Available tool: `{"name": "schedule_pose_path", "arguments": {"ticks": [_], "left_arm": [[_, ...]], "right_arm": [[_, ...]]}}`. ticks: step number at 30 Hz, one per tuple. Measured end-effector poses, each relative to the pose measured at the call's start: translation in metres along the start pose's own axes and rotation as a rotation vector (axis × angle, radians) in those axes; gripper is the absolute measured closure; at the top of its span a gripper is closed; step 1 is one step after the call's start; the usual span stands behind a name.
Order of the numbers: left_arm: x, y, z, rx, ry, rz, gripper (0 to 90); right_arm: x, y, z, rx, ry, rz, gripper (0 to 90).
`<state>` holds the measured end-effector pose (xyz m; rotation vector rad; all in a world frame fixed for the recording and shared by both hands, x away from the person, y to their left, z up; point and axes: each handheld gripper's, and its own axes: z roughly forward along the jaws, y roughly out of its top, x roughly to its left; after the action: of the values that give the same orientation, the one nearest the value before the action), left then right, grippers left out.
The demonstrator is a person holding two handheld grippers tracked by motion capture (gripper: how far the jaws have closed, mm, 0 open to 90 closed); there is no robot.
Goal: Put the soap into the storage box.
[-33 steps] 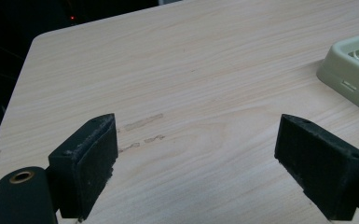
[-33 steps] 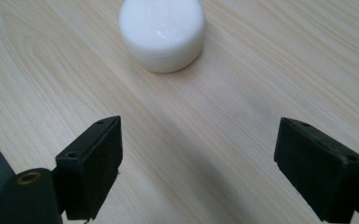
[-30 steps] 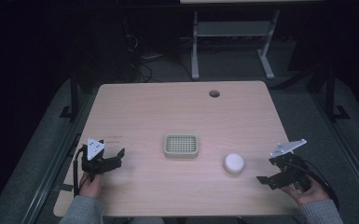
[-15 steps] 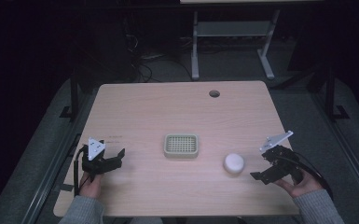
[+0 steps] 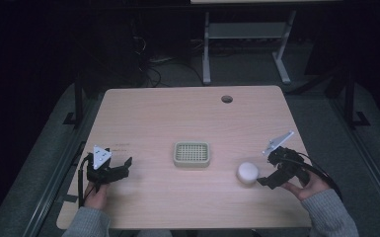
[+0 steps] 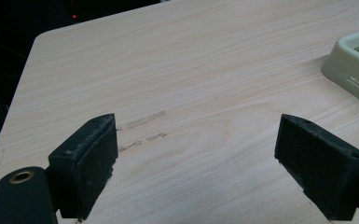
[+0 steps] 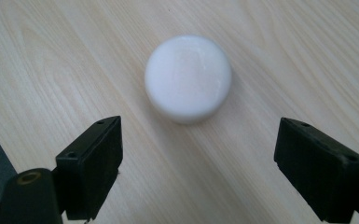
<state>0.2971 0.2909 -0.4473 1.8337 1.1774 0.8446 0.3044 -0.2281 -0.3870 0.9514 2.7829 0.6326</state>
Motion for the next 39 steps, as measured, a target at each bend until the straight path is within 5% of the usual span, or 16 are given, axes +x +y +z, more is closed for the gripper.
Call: {"name": "schedule_pose_path", "arguments": {"ticks": [21,39], "left_arm": [[0.0,0.0,0.0,0.003,0.002,0.002,12.8],[0.0,0.0,0.0,0.002,0.003,0.006,12.8]], "right_arm": [[-0.001,0.043,0.027,0.131,0.017,-0.078,14.7],[-0.004,0.053,0.057,0.23,0.032,-0.096,14.7]]}}
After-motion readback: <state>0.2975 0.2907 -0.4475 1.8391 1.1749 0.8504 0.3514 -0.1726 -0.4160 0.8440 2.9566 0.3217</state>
